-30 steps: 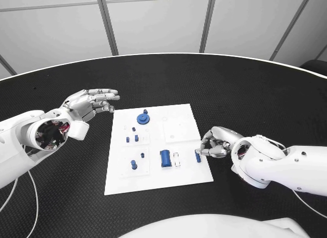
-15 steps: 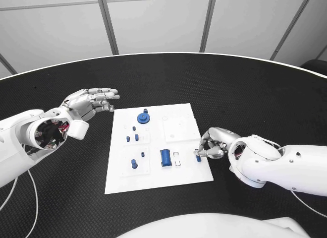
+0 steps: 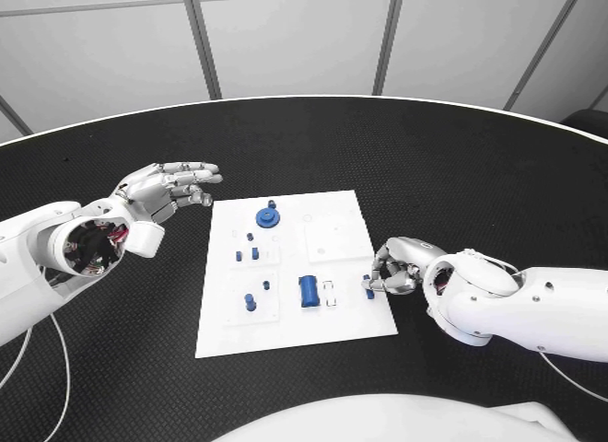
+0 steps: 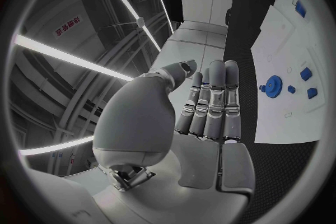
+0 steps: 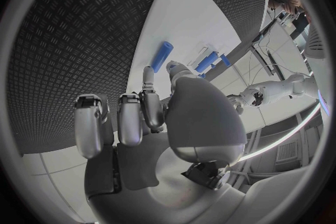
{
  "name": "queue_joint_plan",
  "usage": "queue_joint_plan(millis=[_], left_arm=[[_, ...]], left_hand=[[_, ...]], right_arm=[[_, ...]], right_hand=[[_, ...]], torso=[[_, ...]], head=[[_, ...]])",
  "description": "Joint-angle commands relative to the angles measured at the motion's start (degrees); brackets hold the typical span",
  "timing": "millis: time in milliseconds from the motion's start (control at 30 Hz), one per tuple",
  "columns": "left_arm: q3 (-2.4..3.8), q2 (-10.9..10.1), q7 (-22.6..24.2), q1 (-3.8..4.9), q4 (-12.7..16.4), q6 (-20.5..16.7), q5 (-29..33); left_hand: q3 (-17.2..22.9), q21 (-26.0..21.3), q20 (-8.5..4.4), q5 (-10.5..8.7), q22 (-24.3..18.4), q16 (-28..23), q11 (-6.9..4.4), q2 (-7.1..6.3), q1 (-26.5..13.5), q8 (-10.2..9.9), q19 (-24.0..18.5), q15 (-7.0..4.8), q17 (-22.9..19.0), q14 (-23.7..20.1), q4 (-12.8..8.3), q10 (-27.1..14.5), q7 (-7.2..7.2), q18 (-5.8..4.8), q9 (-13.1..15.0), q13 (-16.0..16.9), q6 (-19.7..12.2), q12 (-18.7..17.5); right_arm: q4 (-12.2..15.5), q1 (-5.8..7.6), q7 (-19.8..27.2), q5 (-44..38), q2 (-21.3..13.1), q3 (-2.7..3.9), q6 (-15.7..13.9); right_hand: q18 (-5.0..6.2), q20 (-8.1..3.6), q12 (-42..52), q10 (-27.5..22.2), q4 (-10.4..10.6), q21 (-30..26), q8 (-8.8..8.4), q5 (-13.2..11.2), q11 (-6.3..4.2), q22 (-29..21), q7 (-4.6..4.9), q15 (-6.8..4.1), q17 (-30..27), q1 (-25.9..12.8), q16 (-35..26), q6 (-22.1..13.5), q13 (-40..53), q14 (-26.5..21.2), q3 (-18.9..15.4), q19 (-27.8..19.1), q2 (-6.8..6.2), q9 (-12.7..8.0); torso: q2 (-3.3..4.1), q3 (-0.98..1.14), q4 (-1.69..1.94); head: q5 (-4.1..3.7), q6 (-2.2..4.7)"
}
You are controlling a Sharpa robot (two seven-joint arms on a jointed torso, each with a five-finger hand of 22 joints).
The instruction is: Assemble the parts on the task board
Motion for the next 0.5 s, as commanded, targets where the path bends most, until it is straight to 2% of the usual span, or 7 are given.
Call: queue_joint_plan(millis=[33, 267, 400, 500], left_arm=[[0.0, -0.06, 0.0, 0.0, 0.04, -0.01, 0.0], [0.0, -0.17, -0.02, 0.0, 0.15, -0.04, 0.0], [0.0, -0.24, -0.04, 0.0, 0.18, -0.1, 0.0], [0.0, -0.29, -0.04, 0.0, 0.2, -0.11, 0.0]], left_hand=[[-0.16, -0.38, 0.04, -0.09, -0.06, -0.15, 0.26, 0.28, -0.07, 0.38, -0.54, 0.1, -0.09, -0.21, 0.07, -0.19, 0.15, 0.77, -0.05, -0.06, -0.05, -0.02], [-0.16, -0.38, 0.04, -0.09, -0.06, -0.15, 0.26, 0.28, -0.07, 0.38, -0.54, 0.1, -0.09, -0.21, 0.07, -0.19, 0.15, 0.77, -0.05, -0.06, -0.05, -0.02], [-0.16, -0.38, 0.04, -0.09, -0.06, -0.15, 0.26, 0.28, -0.07, 0.38, -0.54, 0.1, -0.09, -0.21, 0.07, -0.19, 0.15, 0.77, -0.05, -0.06, -0.05, -0.02], [-0.16, -0.38, 0.04, -0.09, -0.06, -0.15, 0.26, 0.28, -0.07, 0.38, -0.54, 0.1, -0.09, -0.21, 0.07, -0.19, 0.15, 0.77, -0.05, -0.06, -0.05, -0.02]], right_arm=[[-0.22, -0.07, -0.03, -0.22, 0.31, -0.02, 0.34], [-0.82, -0.23, -0.11, -0.41, 0.92, -0.06, 1.26], [-1.0, -0.26, -0.21, -0.44, 0.98, -0.08, 2.24], [-1.06, -0.27, -0.26, -0.44, 1.06, -0.09, 2.95]], right_hand=[[-0.42, 0.35, -0.22, 0.53, -0.14, 0.26, 0.01, 0.23, 0.1, 15.1, -0.08, 0.26, 5.74, 0.45, -0.27, 0.18, 8.08, 4.17, -0.13, 6.07, -0.3, 0.15], [-0.42, 0.22, -0.27, 0.49, -0.44, 0.26, 0.14, 0.04, -0.06, 15.1, -0.24, 0.1, 5.72, 2.66, -0.3, 0.07, 8.1, 4.17, 0.82, 6.07, -0.19, 0.54], [-0.42, 0.08, -0.37, 0.43, -0.6, 0.26, 0.19, -2.84, -0.17, 15.1, -0.35, -0.02, 5.75, 5.92, -0.32, -0.04, 8.13, 4.19, 3.19, 6.07, -0.16, 0.99], [-0.42, 0.03, -0.35, 0.42, -0.83, 0.26, 0.26, -3.44, -0.26, 15.1, -0.45, -0.08, 5.81, 7.34, -0.3, 0.06, 8.17, 4.2, 4.52, 6.07, -0.48, 1.21]], torso=[[0.0, 0.11, -0.02], [0.03, 0.08, 0.0], [-0.04, 0.04, -0.04], [-0.05, 0.04, -0.1]], head=[[0.08, -0.09], [0.14, -0.21], [0.24, -0.39], [0.34, -0.47]])
